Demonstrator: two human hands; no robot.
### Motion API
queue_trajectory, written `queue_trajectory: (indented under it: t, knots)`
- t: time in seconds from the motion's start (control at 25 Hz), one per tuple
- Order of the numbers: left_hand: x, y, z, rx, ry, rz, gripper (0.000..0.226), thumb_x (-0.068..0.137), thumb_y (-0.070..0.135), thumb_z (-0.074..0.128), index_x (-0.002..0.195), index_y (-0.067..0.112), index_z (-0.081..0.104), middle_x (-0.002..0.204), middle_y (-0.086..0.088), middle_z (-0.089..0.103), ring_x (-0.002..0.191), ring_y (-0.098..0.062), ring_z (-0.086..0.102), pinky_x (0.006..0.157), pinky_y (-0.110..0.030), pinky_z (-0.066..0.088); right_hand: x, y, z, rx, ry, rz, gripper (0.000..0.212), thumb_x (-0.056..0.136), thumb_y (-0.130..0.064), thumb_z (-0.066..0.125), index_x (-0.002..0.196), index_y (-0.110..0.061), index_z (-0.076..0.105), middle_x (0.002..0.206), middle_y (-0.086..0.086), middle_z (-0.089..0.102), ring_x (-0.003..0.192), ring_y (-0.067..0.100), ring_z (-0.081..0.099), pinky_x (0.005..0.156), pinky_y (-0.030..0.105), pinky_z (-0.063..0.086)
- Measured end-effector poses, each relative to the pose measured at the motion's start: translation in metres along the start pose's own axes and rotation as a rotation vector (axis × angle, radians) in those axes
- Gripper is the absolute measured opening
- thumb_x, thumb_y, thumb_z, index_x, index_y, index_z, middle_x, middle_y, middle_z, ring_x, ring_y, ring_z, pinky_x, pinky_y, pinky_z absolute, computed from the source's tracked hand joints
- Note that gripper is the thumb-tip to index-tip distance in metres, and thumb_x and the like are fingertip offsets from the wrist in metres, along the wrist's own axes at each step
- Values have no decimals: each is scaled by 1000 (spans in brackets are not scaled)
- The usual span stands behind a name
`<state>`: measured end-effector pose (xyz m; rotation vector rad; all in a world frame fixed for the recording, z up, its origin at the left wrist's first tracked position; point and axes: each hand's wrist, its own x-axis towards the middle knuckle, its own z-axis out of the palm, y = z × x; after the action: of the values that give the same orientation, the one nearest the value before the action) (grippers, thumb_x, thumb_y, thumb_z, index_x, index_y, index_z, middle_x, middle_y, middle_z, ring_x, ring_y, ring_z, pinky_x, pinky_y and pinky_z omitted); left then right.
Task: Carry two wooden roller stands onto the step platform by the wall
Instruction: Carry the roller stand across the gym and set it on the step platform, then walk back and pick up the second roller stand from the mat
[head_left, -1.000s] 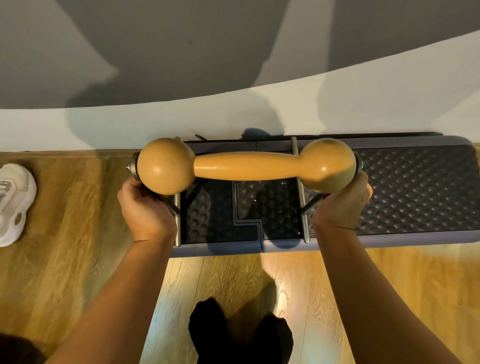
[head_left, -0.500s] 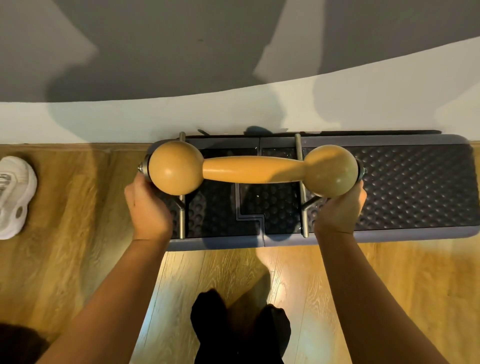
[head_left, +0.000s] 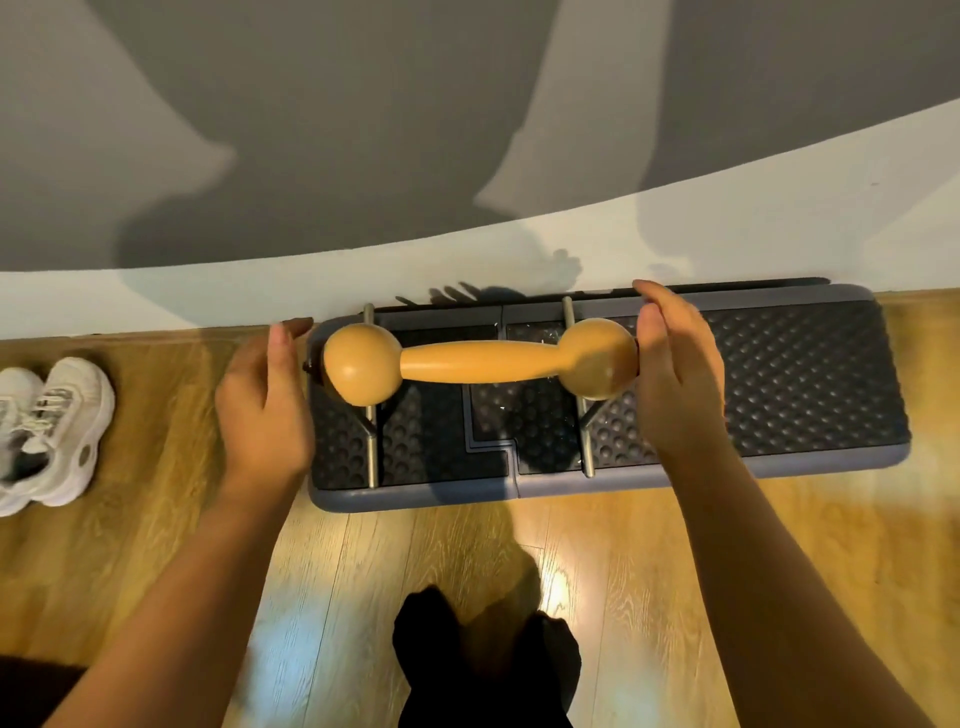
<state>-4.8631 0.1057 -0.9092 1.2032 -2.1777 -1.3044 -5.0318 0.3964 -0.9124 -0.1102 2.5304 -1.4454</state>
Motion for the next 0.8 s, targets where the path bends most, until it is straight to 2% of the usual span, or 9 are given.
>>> queue_trajectory:
  t: [0.08,0.16,0.2,0.32,0.4,0.6,0.8]
  knots:
    - [2,34,-9,19,-101,200,47,108,56,35,138,33,64,135,15,66,129,2,56,104,-15,45,4,-29,-13,-165,-57,-185,56,103,-51,37,146,-21,56,145,9,59,128,24,56,102,33,47]
    - [0,76,-15,72,-267,372,43,109,48,41,146,34,57,144,16,60,136,1,51,107,-10,40,6,-58,-29,-222,-103,-396,53,105,-41,43,147,-10,56,146,12,60,133,25,56,110,37,46]
    - [-3,99,-18,134,-336,458,43,108,47,44,147,33,56,145,16,59,137,1,49,108,-11,37,4,-73,-39,-202,-137,-427,53,106,-41,46,148,-11,55,148,8,59,137,22,53,113,36,44]
    - [-12,168,-24,328,-458,651,44,107,41,47,147,27,58,145,8,61,136,-11,51,113,-29,39,2,-131,-62,-267,-215,-425,56,104,-56,42,155,-31,47,157,-7,50,145,10,42,116,30,36]
    - [-15,225,-41,389,-453,731,43,107,40,47,145,23,60,143,3,62,133,-18,54,112,-38,42,3,-188,-81,-338,-229,-475,56,104,-57,41,155,-35,44,159,-9,46,147,10,39,116,29,34]
    - [-37,367,-115,389,-413,756,42,107,37,53,145,20,60,144,-1,62,133,-25,54,111,-44,42,-17,-337,-145,-413,-253,-540,55,104,-52,46,156,-35,44,159,-11,46,146,14,40,115,33,36]
    - [-68,505,-202,429,-327,868,48,106,50,45,145,25,58,146,5,59,134,-18,53,112,-37,41,-50,-470,-225,-404,-218,-681,58,101,-58,42,155,-36,45,157,-15,48,144,9,41,116,30,35]
